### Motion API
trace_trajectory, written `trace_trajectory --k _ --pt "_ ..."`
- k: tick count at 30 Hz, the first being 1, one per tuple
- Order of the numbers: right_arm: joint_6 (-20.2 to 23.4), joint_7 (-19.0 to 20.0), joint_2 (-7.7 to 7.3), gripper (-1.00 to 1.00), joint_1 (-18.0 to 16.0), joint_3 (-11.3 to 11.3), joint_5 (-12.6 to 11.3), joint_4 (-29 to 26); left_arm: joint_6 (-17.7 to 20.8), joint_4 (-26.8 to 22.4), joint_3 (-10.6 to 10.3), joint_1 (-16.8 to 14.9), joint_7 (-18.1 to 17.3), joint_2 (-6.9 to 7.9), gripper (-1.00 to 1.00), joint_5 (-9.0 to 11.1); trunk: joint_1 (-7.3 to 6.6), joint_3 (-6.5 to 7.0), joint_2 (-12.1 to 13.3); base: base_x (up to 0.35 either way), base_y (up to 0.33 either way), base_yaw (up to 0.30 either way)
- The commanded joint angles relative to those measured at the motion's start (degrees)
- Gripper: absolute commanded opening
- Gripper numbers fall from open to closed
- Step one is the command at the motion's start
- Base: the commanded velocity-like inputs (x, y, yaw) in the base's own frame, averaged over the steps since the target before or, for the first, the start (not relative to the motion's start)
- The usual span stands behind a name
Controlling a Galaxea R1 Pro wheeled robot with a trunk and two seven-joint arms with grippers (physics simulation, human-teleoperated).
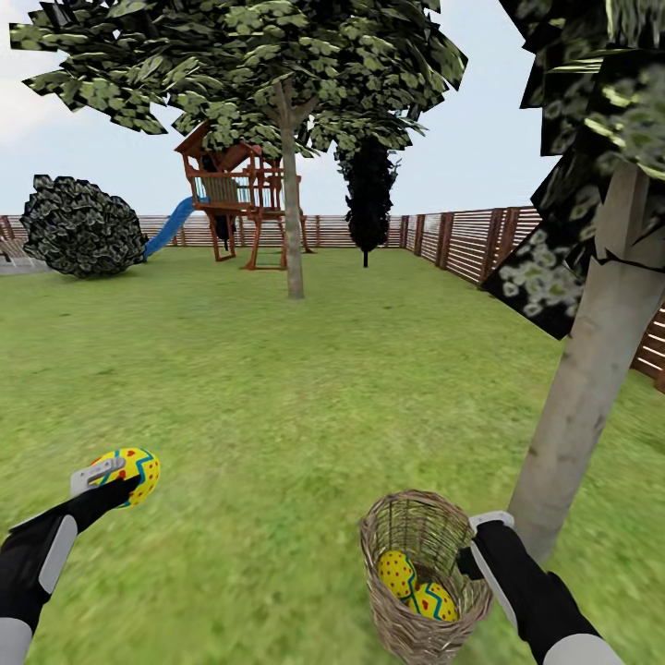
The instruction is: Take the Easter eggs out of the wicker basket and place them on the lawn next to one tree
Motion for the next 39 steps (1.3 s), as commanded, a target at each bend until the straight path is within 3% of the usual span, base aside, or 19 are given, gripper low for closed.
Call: trace_trajectory --k 1,7,23,31,39 --pt "0.4 0.0 -0.01 1.00 0.0 0.2 0.1 0.0 0.4 -0.1 0.1 0.0 -0.2 -0.02 -1.00 0.3 -0.01 -0.06 0.0 0.000 0.000 0.000" --pt "0.4 0.0 -0.11 1.00 0.0 0.2 -0.5 0.0 0.5 -0.1 0.1 0.0 -0.3 -0.02 -1.00 0.5 -0.01 -0.06 0.0 0.080 0.060 0.000" --pt "0.5 0.1 0.15 1.00 0.0 0.5 0.2 -0.1 0.4 -0.1 0.2 0.0 -0.3 -0.02 -1.00 0.5 -0.01 -0.06 0.0 0.303 0.135 0.000" --pt "0.5 0.1 0.15 1.00 0.0 0.5 0.3 -0.1 0.4 -0.1 0.1 0.0 -0.5 -0.11 -1.00 0.5 -0.01 -0.06 0.0 0.034 0.001 0.000" --pt "0.4 0.0 0.10 1.00 0.0 0.4 -0.1 -0.1 0.4 -0.1 0.0 0.0 -0.4 -0.16 -1.00 0.5 1.75 -1.50 -3.2 0.000 0.000 0.000"
